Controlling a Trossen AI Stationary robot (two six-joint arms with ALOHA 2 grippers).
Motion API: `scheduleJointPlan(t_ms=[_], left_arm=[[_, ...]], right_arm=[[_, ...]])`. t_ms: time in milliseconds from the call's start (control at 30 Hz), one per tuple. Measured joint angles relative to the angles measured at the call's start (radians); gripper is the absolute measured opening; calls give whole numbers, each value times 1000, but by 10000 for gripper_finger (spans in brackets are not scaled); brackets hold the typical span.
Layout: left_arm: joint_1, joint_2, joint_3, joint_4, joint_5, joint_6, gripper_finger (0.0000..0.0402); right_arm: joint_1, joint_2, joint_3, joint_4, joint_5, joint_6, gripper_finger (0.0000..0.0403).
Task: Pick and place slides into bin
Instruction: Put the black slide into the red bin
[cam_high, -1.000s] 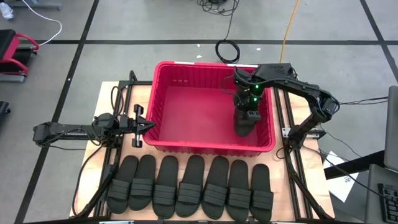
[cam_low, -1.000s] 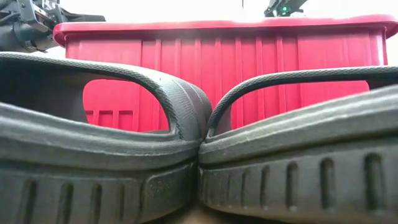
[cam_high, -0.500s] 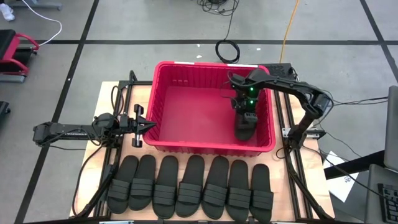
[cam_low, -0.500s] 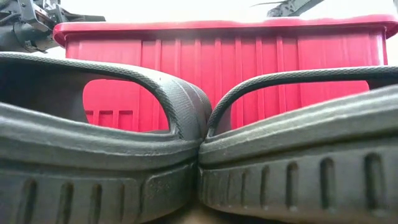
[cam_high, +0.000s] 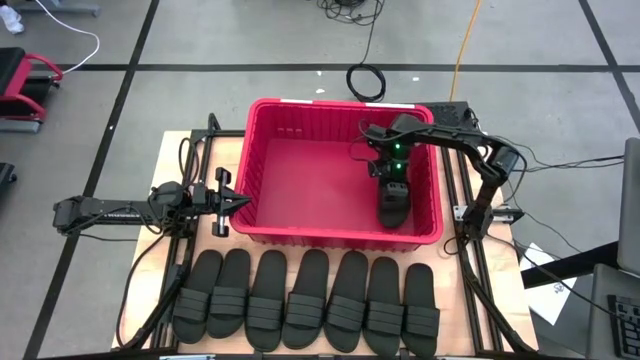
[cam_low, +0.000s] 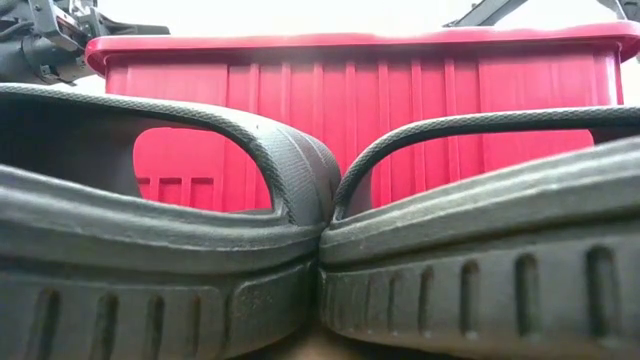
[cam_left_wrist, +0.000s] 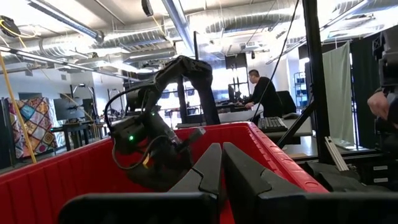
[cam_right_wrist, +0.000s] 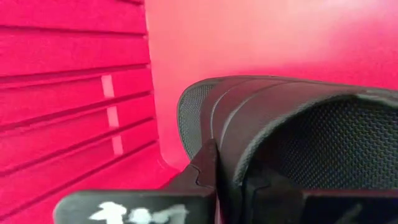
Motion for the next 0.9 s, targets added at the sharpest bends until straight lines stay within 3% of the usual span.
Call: scheduleJointPlan(t_ms=[167,433,767,900], left_arm=[[0,0,0,0,0,-3,21],[0,0,0,0,0,-4,21],[0,0,0,0,-3,-8,21],[0,0,0,0,-3,-8,21]], right_arm=[[-19,2,-93,58,-80,-2,4],[-28,-6,-246,169,-117,-16,4],[-27,-6,-294,237,-113,-40,6],[-42,-6,-300,255,-96,-28,28]])
